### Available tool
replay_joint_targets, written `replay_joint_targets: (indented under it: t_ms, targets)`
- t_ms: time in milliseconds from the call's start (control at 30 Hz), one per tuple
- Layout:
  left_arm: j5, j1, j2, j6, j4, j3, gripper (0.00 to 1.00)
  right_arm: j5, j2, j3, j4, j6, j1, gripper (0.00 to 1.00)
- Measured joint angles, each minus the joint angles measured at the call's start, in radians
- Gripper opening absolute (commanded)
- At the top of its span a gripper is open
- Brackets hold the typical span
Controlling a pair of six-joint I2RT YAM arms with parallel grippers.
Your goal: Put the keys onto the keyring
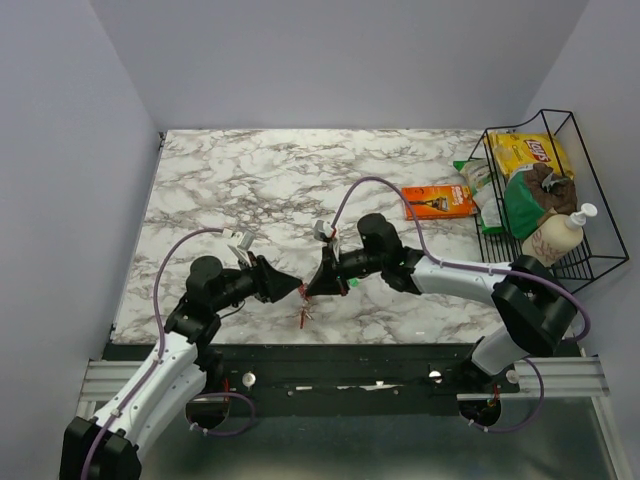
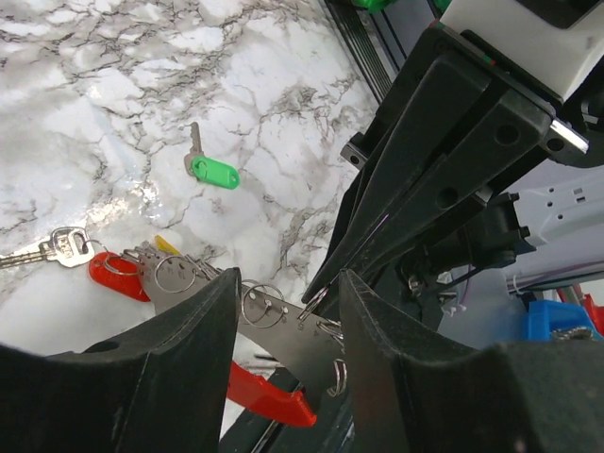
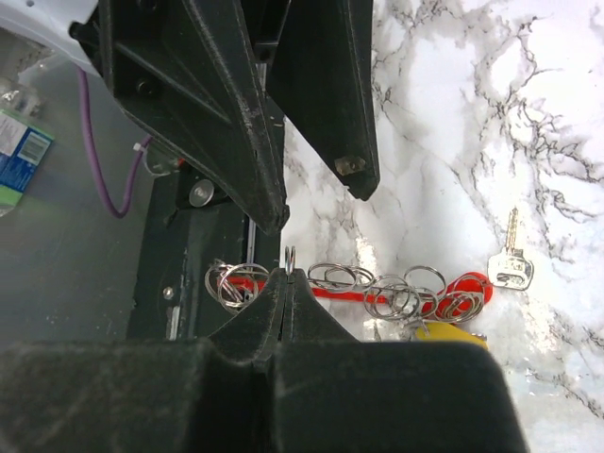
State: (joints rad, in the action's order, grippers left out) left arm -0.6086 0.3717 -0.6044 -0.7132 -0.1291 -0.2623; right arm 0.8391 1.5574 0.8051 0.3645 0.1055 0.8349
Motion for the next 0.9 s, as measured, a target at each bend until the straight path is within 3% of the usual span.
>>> replay_joint_targets:
  t_ms: [533, 667, 800, 900]
  targets:
    - [-0.018, 0.065, -0.014, -0.022, -0.117, 0.035, 0.46, 0.058, -0.020, 0.006, -0.015, 0.003, -0.039, 0.01]
    - [-0.021, 0.089, -0.014, -0.024, -0.117, 0.039, 0.43, 0.065, -0.026, 0.006, -0.015, 0.003, -0.044, 0.01]
    - [-0.021, 0.105, -0.017, -0.021, -0.117, 0.040, 0.33, 0.069, -0.030, 0.007, -0.017, 0.003, -0.045, 0.01]
    - [-0.019, 0.109, -0.027, -0.020, -0.119, 0.040, 0.33, 0.069, -0.030, 0.007, -0.024, 0.003, -0.045, 0.01]
